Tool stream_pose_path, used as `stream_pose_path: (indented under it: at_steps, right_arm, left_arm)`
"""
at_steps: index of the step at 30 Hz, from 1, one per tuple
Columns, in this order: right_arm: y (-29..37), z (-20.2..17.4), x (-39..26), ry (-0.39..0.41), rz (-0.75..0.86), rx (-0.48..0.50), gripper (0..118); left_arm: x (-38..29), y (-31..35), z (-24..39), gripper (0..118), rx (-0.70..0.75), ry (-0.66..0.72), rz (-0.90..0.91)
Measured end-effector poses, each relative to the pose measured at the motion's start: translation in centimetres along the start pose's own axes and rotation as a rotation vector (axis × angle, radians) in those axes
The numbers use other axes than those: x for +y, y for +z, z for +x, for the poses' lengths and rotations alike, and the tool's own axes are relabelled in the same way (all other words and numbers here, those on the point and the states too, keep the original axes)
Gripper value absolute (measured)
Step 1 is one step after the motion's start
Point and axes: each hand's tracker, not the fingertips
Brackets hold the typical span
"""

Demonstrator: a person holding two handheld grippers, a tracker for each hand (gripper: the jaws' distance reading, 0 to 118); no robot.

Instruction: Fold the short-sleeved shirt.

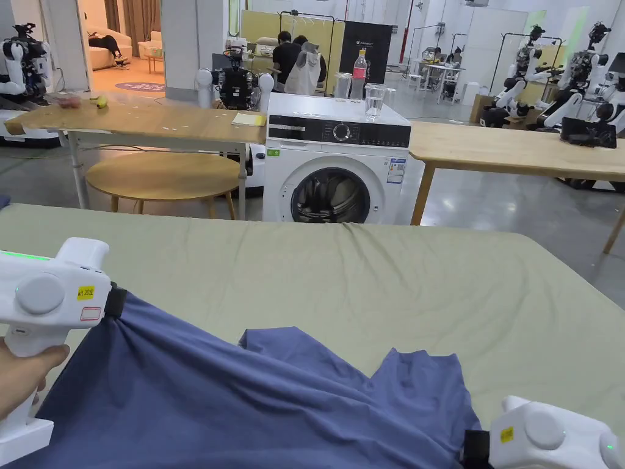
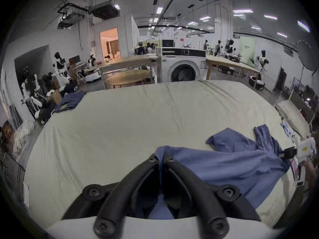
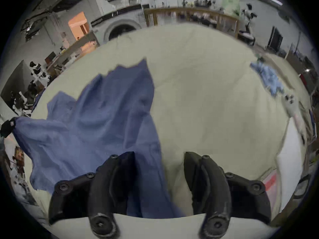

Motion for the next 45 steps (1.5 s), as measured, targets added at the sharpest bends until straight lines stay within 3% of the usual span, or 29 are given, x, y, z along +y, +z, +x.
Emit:
stream_pose_path:
  at_steps: [1, 2, 3, 4, 8, 10, 23, 26, 35, 45]
  right_arm:
    - [0.3, -0.5, -0.4, 0.072, 0.071, -0.077, 46]
    - [0.6, -0.9, -0.5, 0.097, 0.087, -0.087, 36]
    - [0.7, -1.1, -0.4, 0.096, 0.085, -0.089, 14]
    - [0.9, -1.2, -0.5, 0.100, 0.106, -0.084, 0]
    - [2.9, 0.1, -0.2, 0.055, 0.191, 0.002, 0]
    - [5.1, -0.1, 0.0, 0.076, 0.289, -0.023, 0]
    - [23.8, -6.2, 6.4, 0.185, 0.761, 0.099, 0]
    - [27.6, -7.9, 8.5, 0.184, 0.811, 0.144, 0]
    - [35.9, -12.9, 13.1, 0.238, 0.946, 0.142, 0]
    - [36.8, -16.3, 19.2, 0.266, 0.963, 0.107, 0]
  left_arm:
    - [-0.2, 0.3, -0.1, 0, -0.001, 0.003, 0.003]
    - [-0.4, 0.8, -0.1, 0, -0.006, 0.005, 0.005]
    - [-0.7, 1.3, -0.1, 0, -0.007, 0.007, 0.008]
    - [-0.9, 1.8, -0.1, 0, -0.007, 0.009, 0.012]
    - [-0.9, 3.7, -0.4, 0, -0.013, 0.021, 0.032]
    - [-0.7, 5.0, -0.6, 0, -0.020, 0.029, 0.056]
    - [5.3, 16.9, -5.4, 0, 0.074, 0.072, 0.260]
    - [7.8, 19.8, -7.1, 0, 0.093, 0.088, 0.309]
    - [14.9, 25.7, -9.7, 0, 0.129, 0.129, 0.435]
    - [19.1, 23.5, -11.7, 0, 0.143, 0.166, 0.442]
